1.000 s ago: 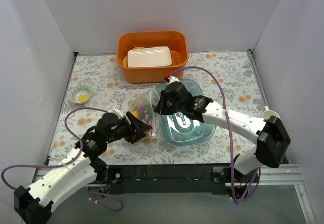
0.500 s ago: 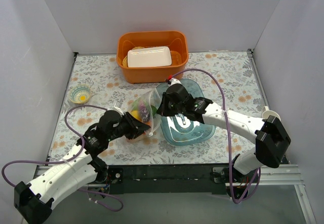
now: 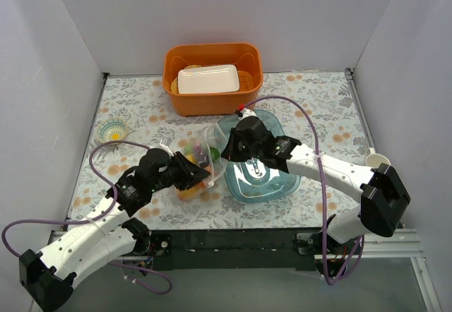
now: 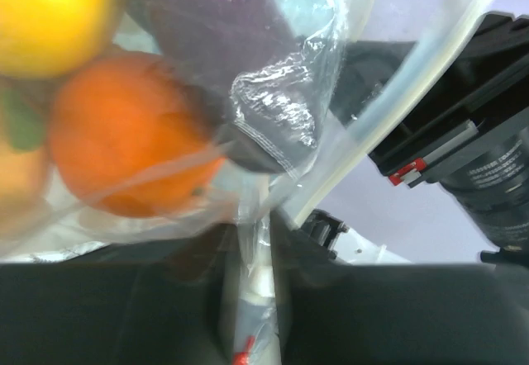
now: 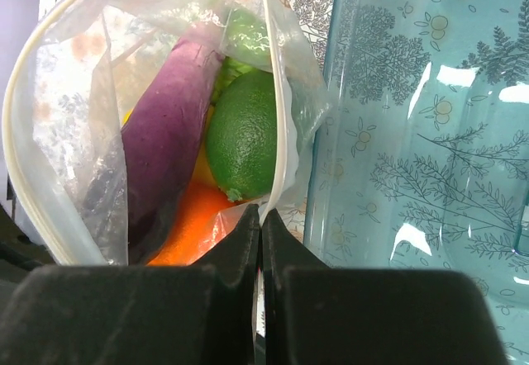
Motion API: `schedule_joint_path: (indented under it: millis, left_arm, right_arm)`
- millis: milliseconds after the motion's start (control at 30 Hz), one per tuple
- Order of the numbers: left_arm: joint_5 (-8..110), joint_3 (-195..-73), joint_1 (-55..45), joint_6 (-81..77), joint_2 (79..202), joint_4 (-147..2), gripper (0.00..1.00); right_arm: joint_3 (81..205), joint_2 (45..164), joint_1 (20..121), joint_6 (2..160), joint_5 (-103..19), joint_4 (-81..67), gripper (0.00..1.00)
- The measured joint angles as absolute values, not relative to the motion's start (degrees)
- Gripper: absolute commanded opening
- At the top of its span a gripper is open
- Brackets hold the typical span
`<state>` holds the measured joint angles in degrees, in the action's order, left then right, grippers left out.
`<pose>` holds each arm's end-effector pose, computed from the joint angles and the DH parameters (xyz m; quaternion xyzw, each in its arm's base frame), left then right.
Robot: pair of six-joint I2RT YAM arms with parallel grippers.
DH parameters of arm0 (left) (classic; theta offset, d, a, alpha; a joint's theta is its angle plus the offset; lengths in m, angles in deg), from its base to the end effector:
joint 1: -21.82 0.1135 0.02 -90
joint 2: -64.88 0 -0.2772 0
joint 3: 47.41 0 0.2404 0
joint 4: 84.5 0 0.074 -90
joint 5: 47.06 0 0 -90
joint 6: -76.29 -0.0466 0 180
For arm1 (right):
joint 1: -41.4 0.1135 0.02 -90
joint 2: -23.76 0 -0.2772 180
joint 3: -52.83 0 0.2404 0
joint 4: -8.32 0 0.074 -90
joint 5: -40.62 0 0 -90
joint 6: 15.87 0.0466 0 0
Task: Place the food in the zip-top bag and seal the zipper
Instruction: Adjust the zipper food storage bag at the center of the board.
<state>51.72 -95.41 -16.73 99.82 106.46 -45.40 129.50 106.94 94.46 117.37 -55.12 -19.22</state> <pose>0.1149 -0.1007 0.2595 -0.5034 0.7165 -0.4803 0.0502 0.1994 0.2575 0.2941 -0.0521 0.8808 0.3195 0.3455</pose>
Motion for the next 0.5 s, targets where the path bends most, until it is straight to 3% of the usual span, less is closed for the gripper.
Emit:
schedule_joint_path:
  millis: [67,100,200,367,500]
  left_arm:
    - [52.0,-95.6,-16.7,99.2,106.7,-44.9,0.39]
    - [52.1,-95.6,-16.7,99.2,106.7,-44.6,0.51]
    - [52.4,-95.4,-16.7,99.8,105.7,-44.3,0.57]
    - [52.4,-93.2,-16.7,100.6,100.6,-44.6,0.57]
    - [52.4,-91.3,-16.7,100.7,97.8,-44.7,0.5]
  right_arm:
    - [129.3,106.9,94.2,117.4,-54.8,-19.1,0.02]
    - [129.3,106.9,94.2,117.5,-54.7,-19.2,0.02]
    - [129.3,107.0,94.2,117.5,-54.1,-19.1,0.02]
    - [129.3,107.0,94.1,117.7,-53.8,-19.1,0.02]
    - [129.3,107.0,93.8,118.1,-53.7,-19.1,0.02]
